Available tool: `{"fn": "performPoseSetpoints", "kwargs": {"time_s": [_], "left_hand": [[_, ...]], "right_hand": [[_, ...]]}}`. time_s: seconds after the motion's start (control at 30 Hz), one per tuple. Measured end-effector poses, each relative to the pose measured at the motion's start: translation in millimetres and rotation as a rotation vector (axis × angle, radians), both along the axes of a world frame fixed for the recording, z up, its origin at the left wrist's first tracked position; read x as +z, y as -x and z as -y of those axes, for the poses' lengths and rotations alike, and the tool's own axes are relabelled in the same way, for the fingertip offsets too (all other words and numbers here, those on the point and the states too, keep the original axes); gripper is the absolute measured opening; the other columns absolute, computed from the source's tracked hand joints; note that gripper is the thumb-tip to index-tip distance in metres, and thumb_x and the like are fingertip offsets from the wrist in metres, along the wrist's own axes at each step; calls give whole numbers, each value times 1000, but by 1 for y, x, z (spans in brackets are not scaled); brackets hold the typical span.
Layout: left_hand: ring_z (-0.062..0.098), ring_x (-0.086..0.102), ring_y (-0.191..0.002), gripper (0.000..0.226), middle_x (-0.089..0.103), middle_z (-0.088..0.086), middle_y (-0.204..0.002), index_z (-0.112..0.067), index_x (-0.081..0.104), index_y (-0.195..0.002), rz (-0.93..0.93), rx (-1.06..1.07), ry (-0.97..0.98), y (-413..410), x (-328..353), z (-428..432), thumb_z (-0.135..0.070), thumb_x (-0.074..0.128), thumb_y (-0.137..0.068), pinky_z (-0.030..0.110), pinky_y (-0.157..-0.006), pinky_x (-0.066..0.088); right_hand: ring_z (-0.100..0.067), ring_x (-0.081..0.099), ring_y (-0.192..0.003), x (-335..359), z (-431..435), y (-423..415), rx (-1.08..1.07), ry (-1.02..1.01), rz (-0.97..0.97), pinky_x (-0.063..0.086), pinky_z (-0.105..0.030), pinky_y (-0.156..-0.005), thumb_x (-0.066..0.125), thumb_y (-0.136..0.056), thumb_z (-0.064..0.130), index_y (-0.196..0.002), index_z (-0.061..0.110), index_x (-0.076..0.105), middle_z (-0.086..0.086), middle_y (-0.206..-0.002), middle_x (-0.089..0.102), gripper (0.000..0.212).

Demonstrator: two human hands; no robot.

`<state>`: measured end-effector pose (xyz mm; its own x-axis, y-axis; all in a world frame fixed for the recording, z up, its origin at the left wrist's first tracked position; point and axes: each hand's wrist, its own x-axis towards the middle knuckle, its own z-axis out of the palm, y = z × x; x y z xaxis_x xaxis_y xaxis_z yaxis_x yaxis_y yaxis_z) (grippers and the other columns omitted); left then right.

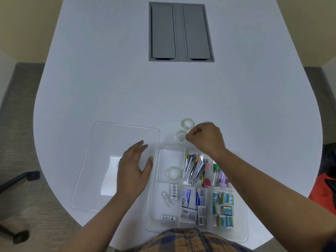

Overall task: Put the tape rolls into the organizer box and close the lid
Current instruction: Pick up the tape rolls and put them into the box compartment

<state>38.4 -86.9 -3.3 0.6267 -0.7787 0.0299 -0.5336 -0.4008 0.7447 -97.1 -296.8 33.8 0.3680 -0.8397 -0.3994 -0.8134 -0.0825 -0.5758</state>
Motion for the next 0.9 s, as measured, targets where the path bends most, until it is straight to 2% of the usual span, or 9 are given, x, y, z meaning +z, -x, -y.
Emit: {"fn": "performPoseSetpoints", "kwargs": {"time_s": [0.07, 0.17, 0.23, 0.33, 0.43, 0.53, 0.67, 0.77, 0.9], "left_hand": [[14, 54, -116, 45, 58, -6, -128, -26, 54, -128, -55, -48, 35, 7, 14, 12, -38, 65, -86, 41, -94, 50], [12, 51, -116, 63, 56, -5, -132, -27, 48, -134, 25, -202, -36, 15, 24, 27, -47, 70, -79, 31, -96, 44], [13, 55, -109, 66, 59, -7, -128, -27, 49, -135, 53, -280, -111, 18, 25, 34, -51, 71, -77, 28, -89, 45], [14, 63, -91, 49, 65, -9, -113, -27, 61, -123, 124, -311, -184, 21, 21, 37, -47, 69, -79, 27, -75, 47], [12, 63, -84, 32, 68, -13, -101, -28, 68, -111, 142, -291, -218, 23, 15, 36, -42, 66, -82, 22, -68, 42], [15, 65, -91, 23, 70, -11, -103, -29, 69, -109, 129, -297, -305, 25, 8, 37, -31, 58, -89, 24, -72, 47], [23, 63, -99, 22, 67, -3, -104, -24, 68, -105, 250, -416, -507, 28, 1, 42, -28, 50, -92, 33, -75, 51], [24, 63, -91, 18, 65, 0, -97, -23, 68, -98, 395, -528, -603, 33, 2, 48, -30, 53, -92, 31, -63, 42], [22, 62, -86, 11, 63, 0, -94, -23, 66, -95, 509, -611, -698, 39, 5, 54, -19, 60, -87, 29, -60, 33]], "right_hand": [[-4, 64, -67, 3, -17, 3, 79, -18, -14, 50, -23, -63, 75, -65, 35, -59, 28, 67, 15, -65, 69, 12], [-4, 66, -64, 6, -38, 4, 157, -41, -17, 54, -25, -65, 75, -63, 34, -60, 28, 67, 14, -62, 68, 10], [-4, 65, -62, 5, -47, 4, 193, -72, 8, 57, -28, -64, 74, -61, 33, -60, 29, 67, 13, -61, 67, 8], [-3, 65, -61, 3, -52, 6, 222, -116, 17, 58, -31, -64, 72, -62, 31, -61, 29, 67, 13, -61, 68, 6], [-3, 65, -61, 0, -49, 10, 251, -137, 37, 58, -31, -65, 71, -68, 30, -62, 27, 69, 13, -60, 68, 7], [0, 64, -60, -5, -41, 17, 227, -114, 58, 55, -27, -64, 72, -72, 34, -62, 27, 68, 13, -59, 68, 13], [2, 63, -62, -9, -31, 25, 184, -30, 50, 51, -23, -62, 69, -75, 37, -66, 29, 65, 15, -62, 67, 12], [1, 64, -69, -11, -20, 31, 142, 44, 43, 52, -25, -68, 68, -77, 35, -77, 30, 67, 17, -71, 68, 5], [-16, 60, -98, -16, -8, 41, 176, 179, 0, 50, -32, -81, 67, -82, 32, -104, 24, 67, 5, -102, 68, 24]]}}
